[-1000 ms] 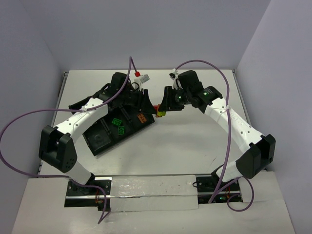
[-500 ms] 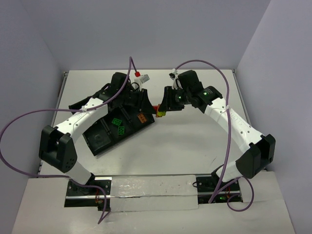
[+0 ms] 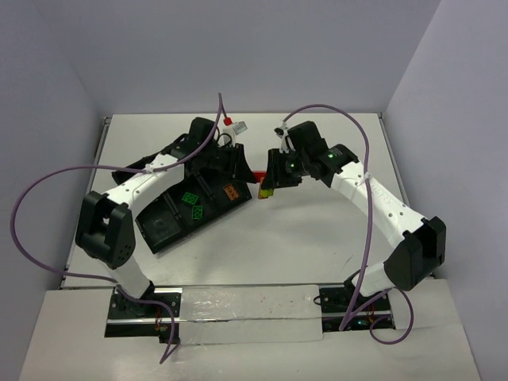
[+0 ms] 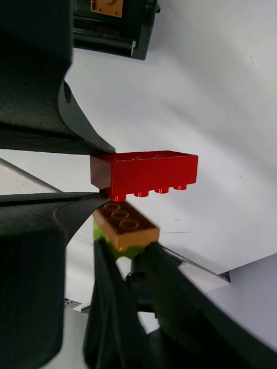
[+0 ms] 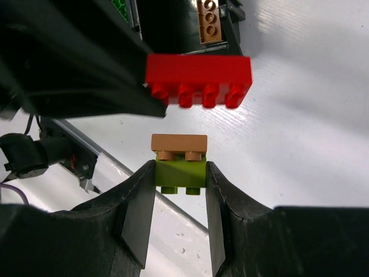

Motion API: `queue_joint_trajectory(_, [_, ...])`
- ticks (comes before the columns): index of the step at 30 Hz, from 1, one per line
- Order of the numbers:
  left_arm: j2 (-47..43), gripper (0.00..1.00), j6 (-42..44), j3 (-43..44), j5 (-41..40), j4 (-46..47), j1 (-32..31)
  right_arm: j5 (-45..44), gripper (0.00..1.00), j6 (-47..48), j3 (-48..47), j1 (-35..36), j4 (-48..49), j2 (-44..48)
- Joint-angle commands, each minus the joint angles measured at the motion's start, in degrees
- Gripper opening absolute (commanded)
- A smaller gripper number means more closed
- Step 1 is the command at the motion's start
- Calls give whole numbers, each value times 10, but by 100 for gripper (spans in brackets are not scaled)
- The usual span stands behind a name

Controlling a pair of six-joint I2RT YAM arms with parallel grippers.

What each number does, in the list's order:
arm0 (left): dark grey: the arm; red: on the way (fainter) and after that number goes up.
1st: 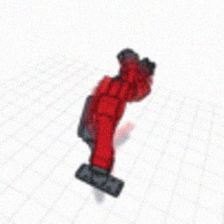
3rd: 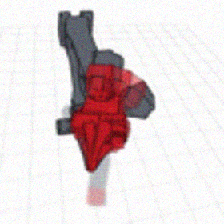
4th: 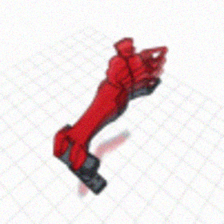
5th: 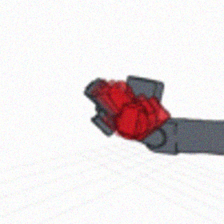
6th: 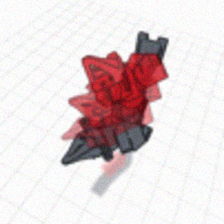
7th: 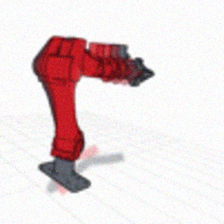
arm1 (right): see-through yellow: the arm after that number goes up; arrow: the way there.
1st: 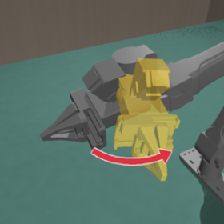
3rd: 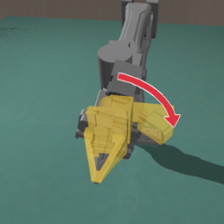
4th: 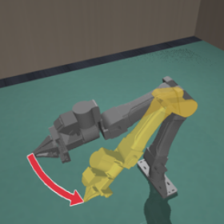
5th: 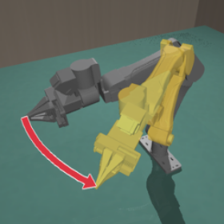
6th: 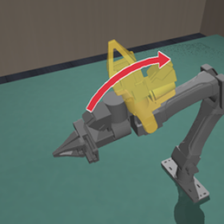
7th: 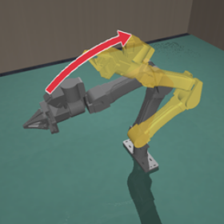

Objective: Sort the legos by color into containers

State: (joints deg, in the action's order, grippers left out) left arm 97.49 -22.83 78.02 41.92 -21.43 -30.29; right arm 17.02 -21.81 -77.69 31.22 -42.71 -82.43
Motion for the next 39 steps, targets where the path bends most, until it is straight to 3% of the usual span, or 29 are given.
queue_joint_trajectory(1, [20,0,-10,41,-10,26,11,-17,0,13,3,-3,-6,29])
queue_joint_trajectory(14, [45,0,-4,84,-18,-10,58,-91,0,18,-7,-9,-39,33])
queue_joint_trajectory(19, [-11,0,20,66,-41,-72,101,-103,0,18,-3,-18,-38,36])
queue_joint_trajectory(23, [-138,0,12,-36,-57,-115,185,-106,0,20,1,-24,-35,37])
queue_joint_trajectory(28, [-272,0,6,-99,-145,-202,269,-96,0,23,-1,-27,-29,28])
queue_joint_trajectory(34, [-355,0,-71,-164,-276,-298,285,-91,0,25,-9,-27,-26,23])
queue_joint_trajectory(39, [-392,0,-114,-199,-362,-315,285,-88,0,25,-4,-27,-23,24])
